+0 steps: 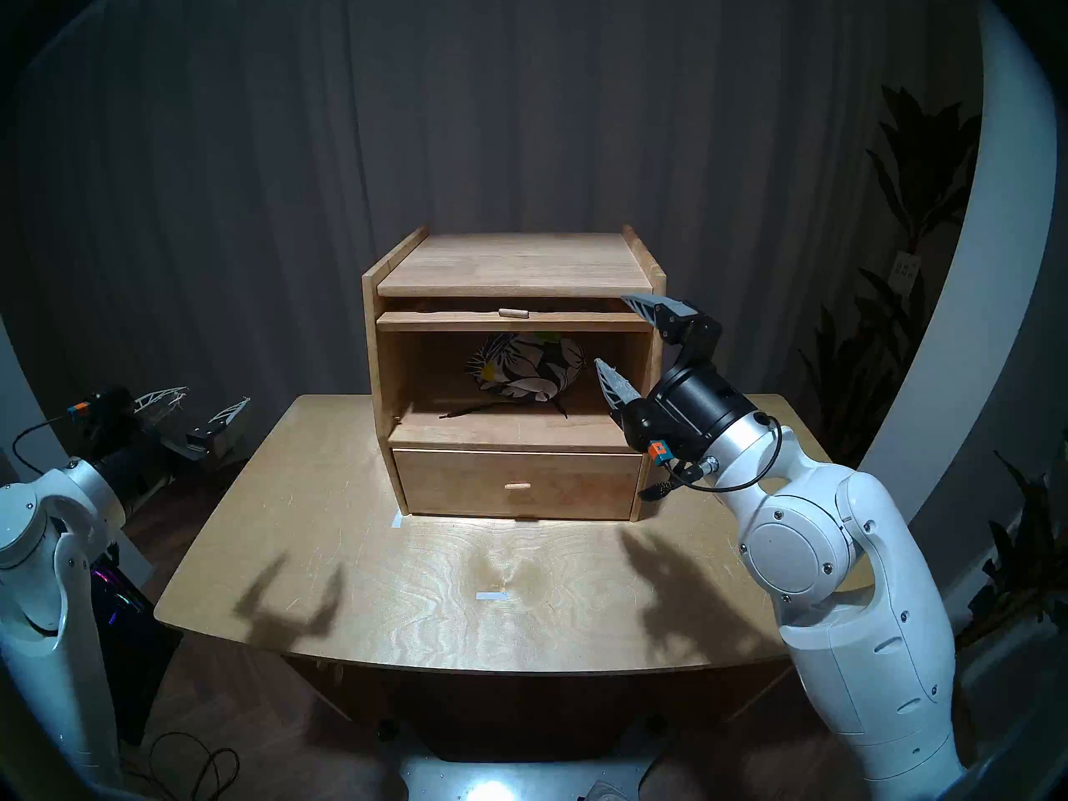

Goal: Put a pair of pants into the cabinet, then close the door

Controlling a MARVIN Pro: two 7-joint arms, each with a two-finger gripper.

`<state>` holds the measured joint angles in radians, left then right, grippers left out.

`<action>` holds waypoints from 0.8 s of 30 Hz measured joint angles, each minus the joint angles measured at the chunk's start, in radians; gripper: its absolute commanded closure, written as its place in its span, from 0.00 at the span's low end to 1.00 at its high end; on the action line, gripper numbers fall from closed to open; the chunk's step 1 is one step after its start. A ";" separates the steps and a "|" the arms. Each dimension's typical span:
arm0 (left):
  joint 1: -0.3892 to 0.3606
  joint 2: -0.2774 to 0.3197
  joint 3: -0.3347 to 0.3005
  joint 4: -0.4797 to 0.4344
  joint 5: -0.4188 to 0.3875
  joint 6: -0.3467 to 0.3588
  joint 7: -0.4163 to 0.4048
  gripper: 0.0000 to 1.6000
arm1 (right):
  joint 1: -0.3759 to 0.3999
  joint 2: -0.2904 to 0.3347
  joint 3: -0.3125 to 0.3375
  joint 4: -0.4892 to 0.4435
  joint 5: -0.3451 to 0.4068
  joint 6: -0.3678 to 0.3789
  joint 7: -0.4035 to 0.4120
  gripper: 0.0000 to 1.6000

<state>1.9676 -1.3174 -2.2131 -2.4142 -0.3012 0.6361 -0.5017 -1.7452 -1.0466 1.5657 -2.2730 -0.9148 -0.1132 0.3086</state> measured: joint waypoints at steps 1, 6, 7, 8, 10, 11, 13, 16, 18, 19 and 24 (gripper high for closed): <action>0.005 0.000 -0.006 0.000 -0.003 -0.003 -0.006 0.00 | -0.003 0.010 0.000 0.000 -0.019 -0.001 0.012 0.00; 0.034 -0.002 -0.047 -0.005 -0.024 -0.027 -0.052 0.00 | -0.018 0.060 0.002 -0.007 -0.126 -0.004 0.076 0.00; 0.043 -0.003 -0.062 -0.007 -0.031 -0.037 -0.070 0.00 | -0.022 0.067 0.001 -0.012 -0.151 -0.001 0.089 0.00; 0.049 -0.004 -0.071 -0.008 -0.036 -0.044 -0.081 0.00 | -0.025 0.070 -0.001 -0.015 -0.165 0.003 0.095 0.00; 0.063 -0.008 -0.091 -0.009 -0.047 -0.061 -0.108 0.00 | -0.033 0.073 -0.007 -0.023 -0.193 0.016 0.107 0.00; 0.073 -0.010 -0.105 -0.009 -0.055 -0.073 -0.128 0.00 | -0.040 0.072 -0.014 -0.032 -0.209 0.030 0.111 0.00; 0.084 -0.015 -0.122 -0.010 -0.064 -0.088 -0.151 0.00 | -0.050 0.063 -0.025 -0.049 -0.216 0.053 0.113 0.00; 0.099 -0.021 -0.142 -0.010 -0.077 -0.107 -0.184 0.00 | -0.068 0.036 -0.046 -0.079 -0.216 0.096 0.105 0.00; 0.106 -0.024 -0.152 -0.009 -0.083 -0.116 -0.199 0.00 | -0.080 0.017 -0.060 -0.094 -0.206 0.123 0.098 0.00; 0.107 -0.025 -0.154 -0.009 -0.085 -0.118 -0.203 0.00 | -0.083 0.012 -0.065 -0.098 -0.202 0.130 0.096 0.00; 0.126 -0.035 -0.181 -0.006 -0.104 -0.145 -0.248 0.00 | -0.120 -0.052 -0.091 -0.120 -0.135 0.227 0.067 0.00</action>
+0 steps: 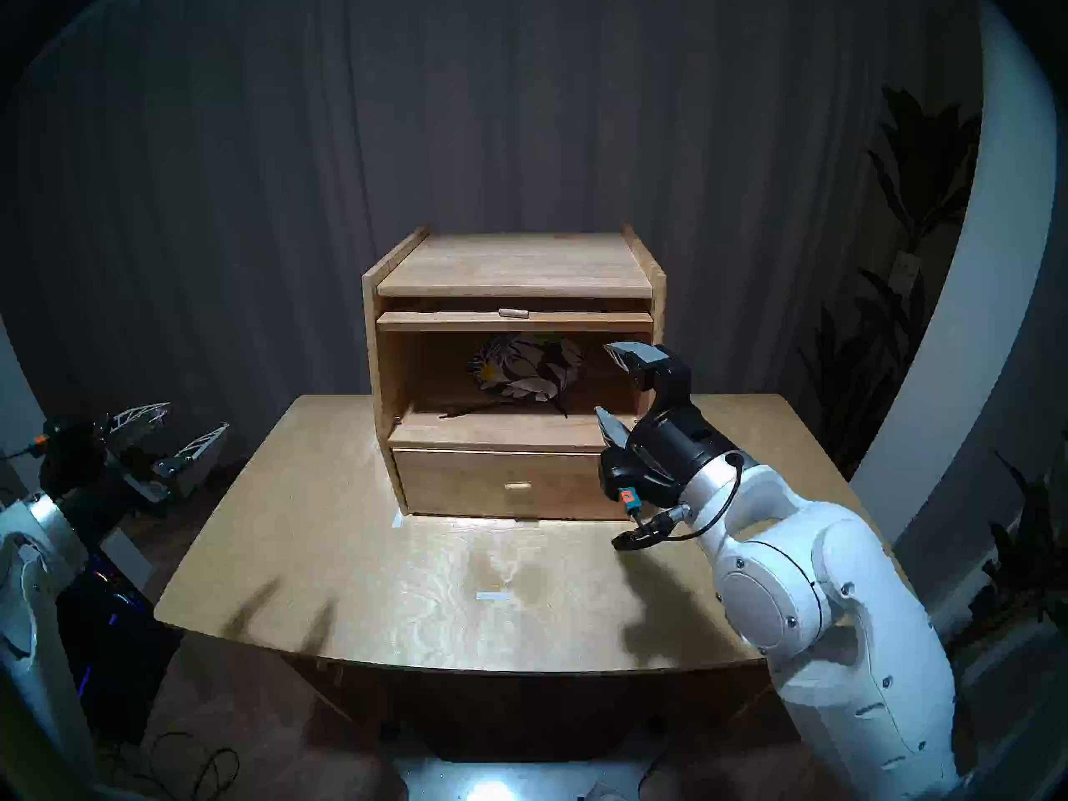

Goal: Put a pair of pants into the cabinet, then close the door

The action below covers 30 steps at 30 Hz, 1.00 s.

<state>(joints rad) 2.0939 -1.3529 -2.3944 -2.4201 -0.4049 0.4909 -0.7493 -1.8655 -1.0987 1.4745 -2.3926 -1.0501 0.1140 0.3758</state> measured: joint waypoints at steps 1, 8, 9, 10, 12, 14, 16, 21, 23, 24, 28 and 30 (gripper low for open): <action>0.003 -0.001 -0.004 0.001 -0.003 -0.004 -0.007 0.00 | -0.005 -0.009 0.000 -0.001 0.010 0.015 -0.005 0.00; 0.028 -0.016 -0.048 0.010 -0.035 -0.065 -0.091 0.00 | -0.030 -0.100 0.028 -0.018 0.091 0.166 -0.085 0.00; 0.032 -0.018 -0.055 0.013 -0.040 -0.077 -0.105 0.00 | -0.029 -0.110 0.029 -0.019 0.096 0.185 -0.097 0.00; 0.035 -0.020 -0.062 0.016 -0.046 -0.090 -0.121 0.00 | -0.028 -0.122 0.028 -0.021 0.099 0.204 -0.108 0.00; 0.043 -0.024 -0.079 0.028 -0.061 -0.126 -0.162 0.00 | -0.019 -0.145 0.015 -0.022 0.096 0.240 -0.134 0.00; 0.048 -0.027 -0.090 0.038 -0.071 -0.149 -0.188 0.00 | -0.010 -0.153 -0.001 -0.021 0.082 0.254 -0.149 0.00; 0.053 -0.031 -0.101 0.052 -0.082 -0.179 -0.220 0.00 | 0.004 -0.157 -0.027 -0.014 0.048 0.264 -0.166 0.00; 0.062 -0.039 -0.124 0.086 -0.109 -0.246 -0.295 0.00 | 0.061 -0.145 -0.116 0.024 -0.078 0.269 -0.192 0.00; 0.063 -0.041 -0.129 0.095 -0.116 -0.264 -0.314 0.00 | 0.078 -0.137 -0.141 0.041 -0.118 0.267 -0.195 0.00; 0.063 -0.042 -0.131 0.099 -0.119 -0.272 -0.324 0.00 | 0.087 -0.133 -0.152 0.050 -0.138 0.266 -0.196 0.00; 0.064 -0.045 -0.141 0.118 -0.135 -0.310 -0.364 0.00 | 0.126 -0.120 -0.187 0.094 -0.239 0.260 -0.201 0.00; 0.064 -0.046 -0.145 0.128 -0.143 -0.328 -0.384 0.00 | 0.147 -0.116 -0.199 0.117 -0.287 0.257 -0.202 0.00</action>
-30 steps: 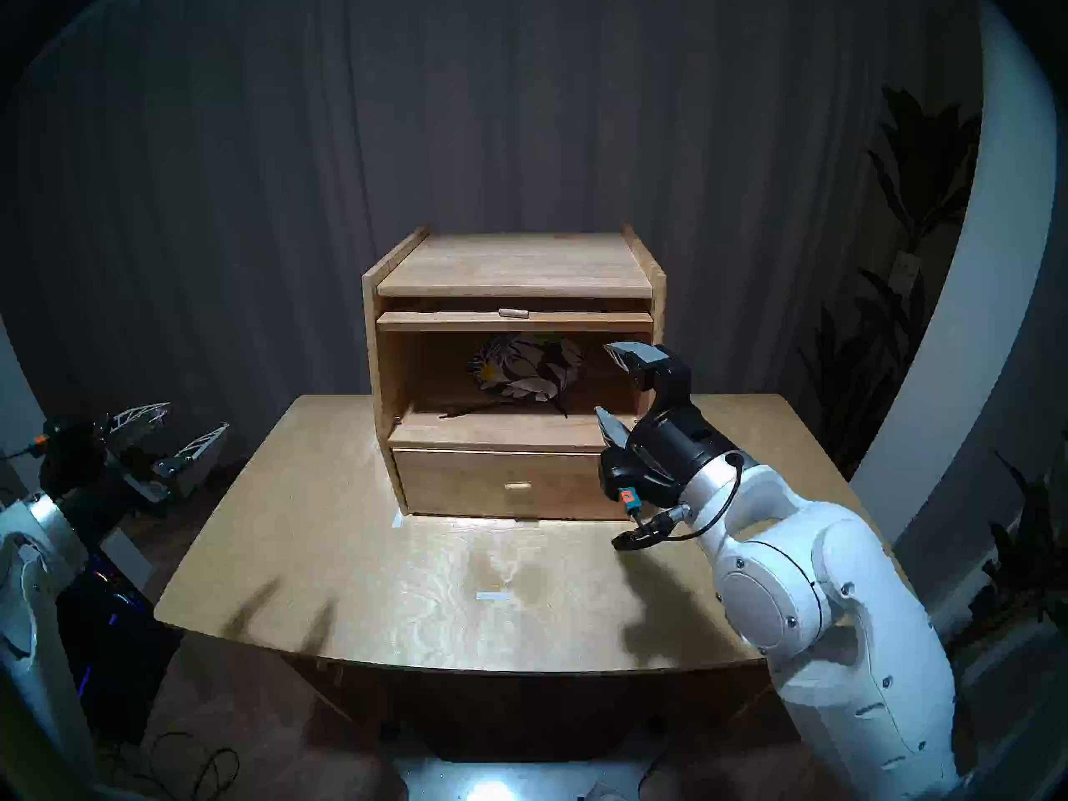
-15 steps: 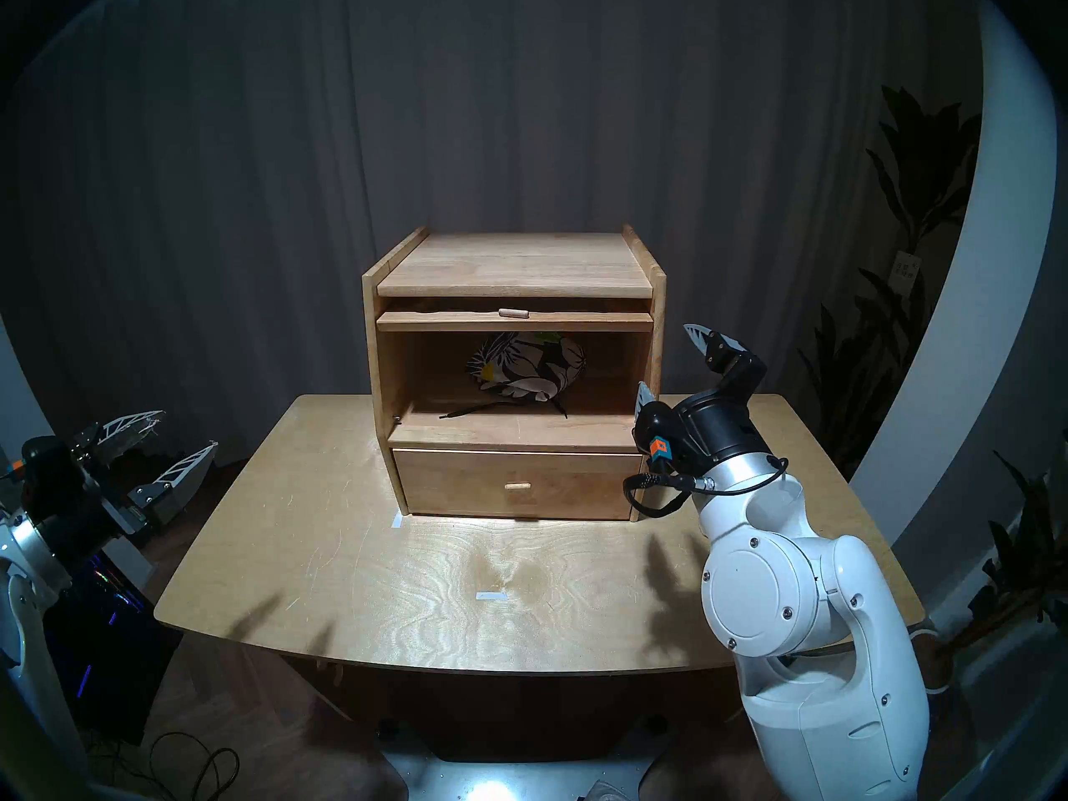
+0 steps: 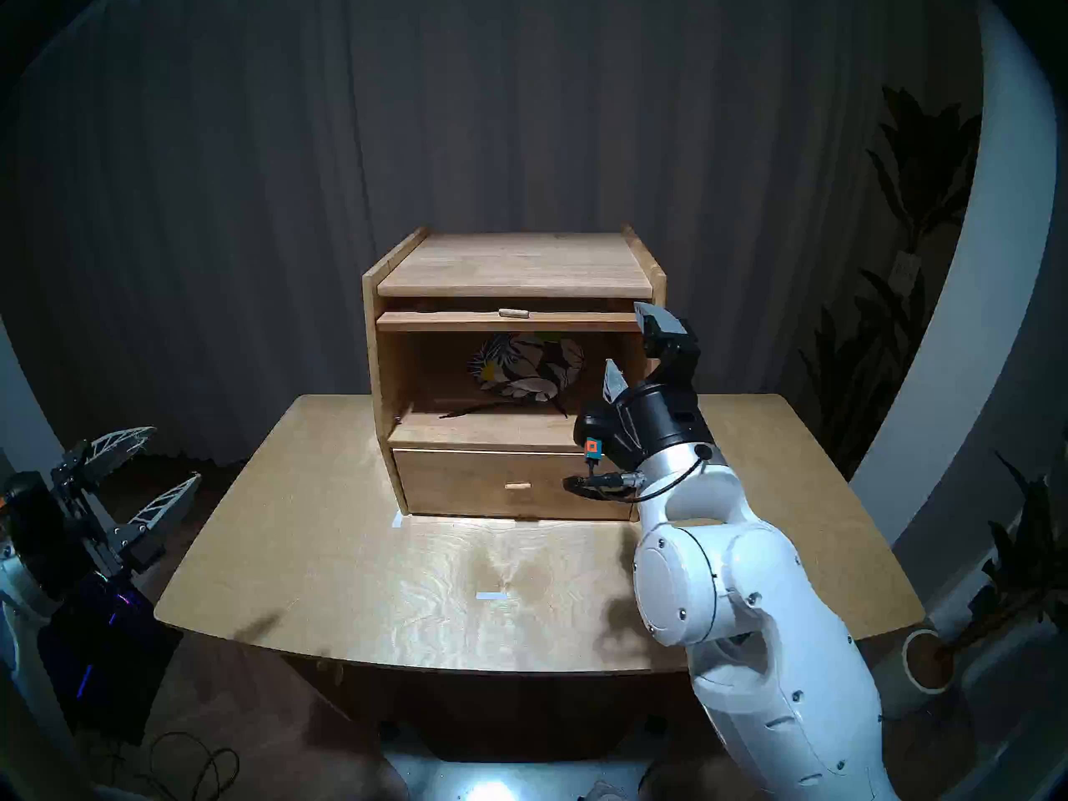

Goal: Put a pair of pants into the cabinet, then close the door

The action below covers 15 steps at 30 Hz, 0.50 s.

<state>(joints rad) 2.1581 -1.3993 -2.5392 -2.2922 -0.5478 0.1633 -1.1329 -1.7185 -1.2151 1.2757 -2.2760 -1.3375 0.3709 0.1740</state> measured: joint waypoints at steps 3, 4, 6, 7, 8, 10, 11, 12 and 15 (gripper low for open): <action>-0.001 -0.001 -0.005 0.012 -0.010 -0.022 -0.023 0.00 | 0.028 -0.004 -0.010 0.032 -0.057 -0.004 -0.001 0.00; -0.003 -0.001 -0.006 0.018 -0.015 -0.033 -0.035 0.00 | 0.043 -0.010 -0.016 0.050 -0.081 -0.005 -0.001 0.00; -0.006 -0.001 -0.009 0.027 -0.023 -0.050 -0.054 0.00 | 0.069 -0.027 -0.027 0.083 -0.117 -0.007 0.000 0.00; -0.007 0.000 -0.011 0.032 -0.027 -0.058 -0.063 0.00 | 0.082 -0.037 -0.034 0.102 -0.133 -0.008 0.001 0.00; -0.008 0.000 -0.011 0.035 -0.029 -0.063 -0.068 0.00 | 0.089 -0.044 -0.038 0.115 -0.141 -0.007 0.001 0.00; -0.010 0.001 -0.013 0.041 -0.034 -0.074 -0.080 0.00 | 0.106 -0.061 -0.047 0.145 -0.158 -0.006 0.002 0.00; -0.012 0.001 -0.014 0.044 -0.038 -0.082 -0.088 0.00 | 0.117 -0.072 -0.053 0.166 -0.165 -0.001 0.002 0.00; -0.014 0.002 -0.015 0.050 -0.043 -0.092 -0.099 0.00 | 0.132 -0.089 -0.060 0.199 -0.173 0.010 0.003 0.00; -0.017 0.002 -0.016 0.057 -0.050 -0.105 -0.114 0.00 | 0.156 -0.114 -0.071 0.246 -0.175 0.036 0.010 0.00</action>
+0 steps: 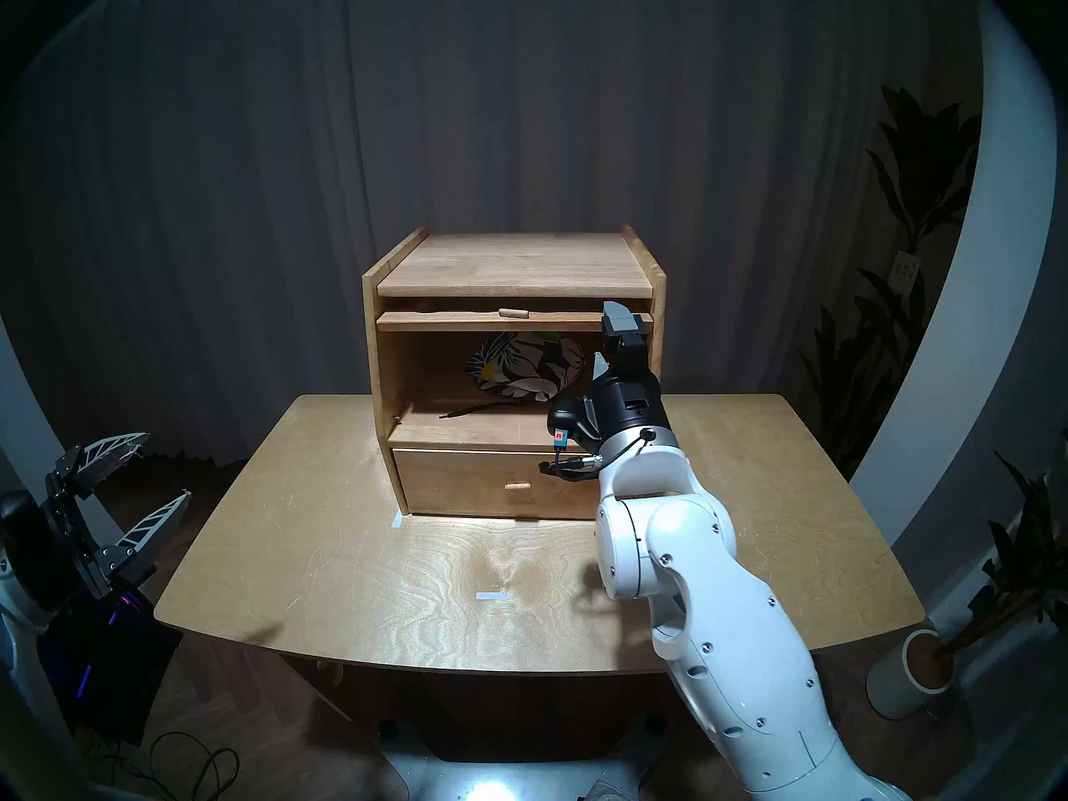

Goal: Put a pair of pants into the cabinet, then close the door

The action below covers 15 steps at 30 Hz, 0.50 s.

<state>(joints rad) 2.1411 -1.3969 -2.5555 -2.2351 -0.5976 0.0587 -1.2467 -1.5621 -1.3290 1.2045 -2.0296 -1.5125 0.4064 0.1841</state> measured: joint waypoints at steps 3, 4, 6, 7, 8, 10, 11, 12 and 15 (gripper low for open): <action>-0.004 0.001 -0.001 0.006 -0.007 -0.014 -0.015 0.00 | 0.025 -0.031 -0.009 0.048 0.003 0.039 0.012 0.00; -0.005 0.001 -0.002 0.007 -0.009 -0.017 -0.019 0.00 | 0.032 -0.042 -0.010 0.059 0.007 0.050 0.017 0.00; -0.007 0.001 -0.002 0.008 -0.012 -0.024 -0.027 0.00 | 0.043 -0.061 -0.010 0.075 0.014 0.070 0.025 0.00; -0.009 0.001 -0.003 0.008 -0.014 -0.028 -0.031 0.00 | 0.049 -0.072 -0.010 0.081 0.020 0.081 0.030 0.00; -0.010 0.001 -0.003 0.008 -0.015 -0.030 -0.034 0.00 | 0.053 -0.078 -0.010 0.083 0.023 0.088 0.033 0.00; -0.012 0.002 -0.003 0.008 -0.017 -0.034 -0.040 0.00 | 0.059 -0.090 -0.011 0.083 0.028 0.102 0.037 0.00; -0.012 0.002 -0.003 0.008 -0.018 -0.036 -0.042 0.00 | 0.061 -0.094 -0.012 0.083 0.029 0.105 0.038 0.00; -0.013 0.002 -0.004 0.008 -0.019 -0.038 -0.044 0.00 | 0.063 -0.098 -0.014 0.082 0.030 0.112 0.040 0.00; -0.016 0.002 -0.004 0.008 -0.021 -0.041 -0.050 0.00 | 0.068 -0.106 -0.024 0.079 0.030 0.124 0.047 0.00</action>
<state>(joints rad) 2.1254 -1.3953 -2.5599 -2.2267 -0.6185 0.0173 -1.2965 -1.4943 -1.4354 1.1809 -1.9509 -1.4825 0.5307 0.2311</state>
